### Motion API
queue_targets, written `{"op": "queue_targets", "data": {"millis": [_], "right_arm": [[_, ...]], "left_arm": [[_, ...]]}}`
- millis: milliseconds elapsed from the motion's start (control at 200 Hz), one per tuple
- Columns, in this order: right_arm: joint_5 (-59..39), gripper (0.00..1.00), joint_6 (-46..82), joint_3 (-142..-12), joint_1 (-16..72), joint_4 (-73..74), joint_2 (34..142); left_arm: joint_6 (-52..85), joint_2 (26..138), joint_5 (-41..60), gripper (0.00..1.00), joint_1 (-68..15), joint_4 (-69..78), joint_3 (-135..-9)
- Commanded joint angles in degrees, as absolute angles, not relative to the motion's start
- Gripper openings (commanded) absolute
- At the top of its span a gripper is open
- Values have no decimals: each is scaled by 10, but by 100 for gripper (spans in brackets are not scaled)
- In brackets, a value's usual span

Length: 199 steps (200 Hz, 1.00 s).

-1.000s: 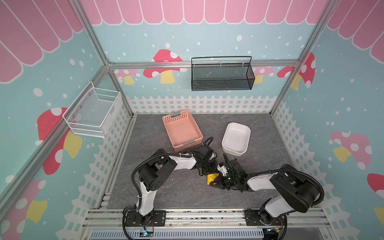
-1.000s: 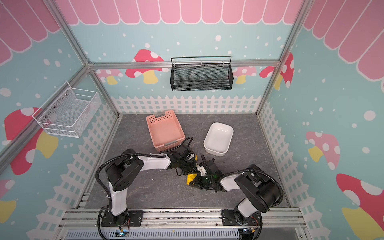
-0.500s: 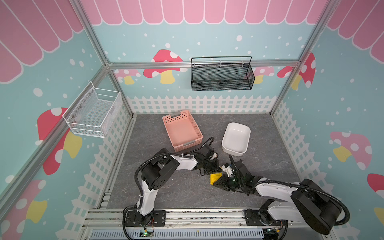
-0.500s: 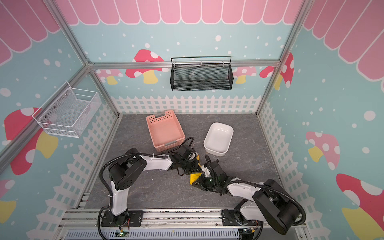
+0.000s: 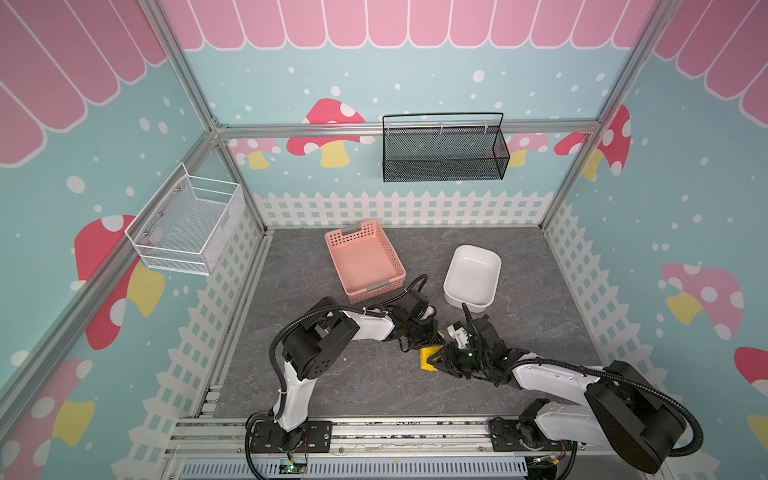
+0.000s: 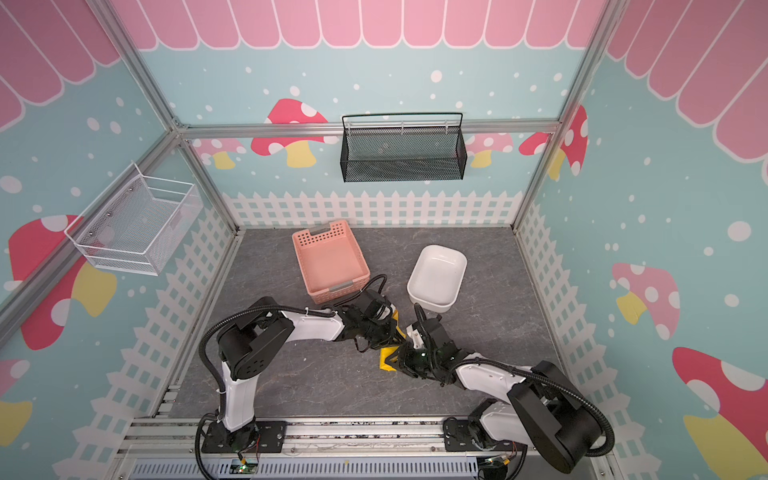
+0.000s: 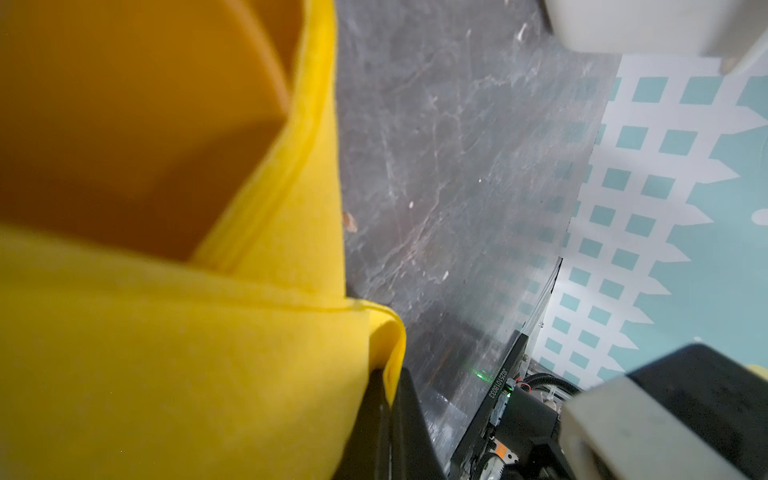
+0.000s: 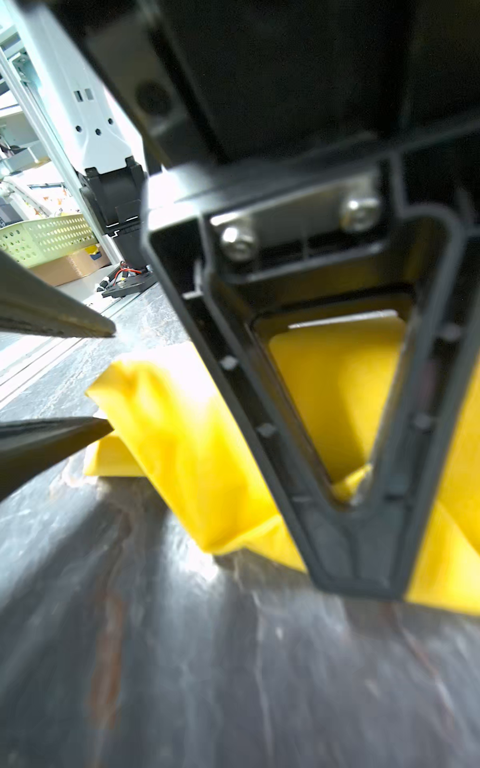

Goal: Place the utensils on the paper napkin and roll it up

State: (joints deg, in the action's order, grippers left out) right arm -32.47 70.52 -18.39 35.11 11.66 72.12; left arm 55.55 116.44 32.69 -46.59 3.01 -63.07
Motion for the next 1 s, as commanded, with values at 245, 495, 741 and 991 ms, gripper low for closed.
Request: {"op": "queue_targets", "data": {"millis": [245,495,741,991], "right_arm": [[-338,27,724,-197,346,162,760],[-337,12,712,-203,346,164,779],[-353,0,700,-171,346,150,761],[-363,0,679,-143,346,142,775]], "left_arm": [[568,1186,294,4,-463,3,-609],[569,1178,290,4,-461,6,-601],[560,1134,276,11,-449,3,-581],[538,1093,266,17,-433,-38,-594]]}}
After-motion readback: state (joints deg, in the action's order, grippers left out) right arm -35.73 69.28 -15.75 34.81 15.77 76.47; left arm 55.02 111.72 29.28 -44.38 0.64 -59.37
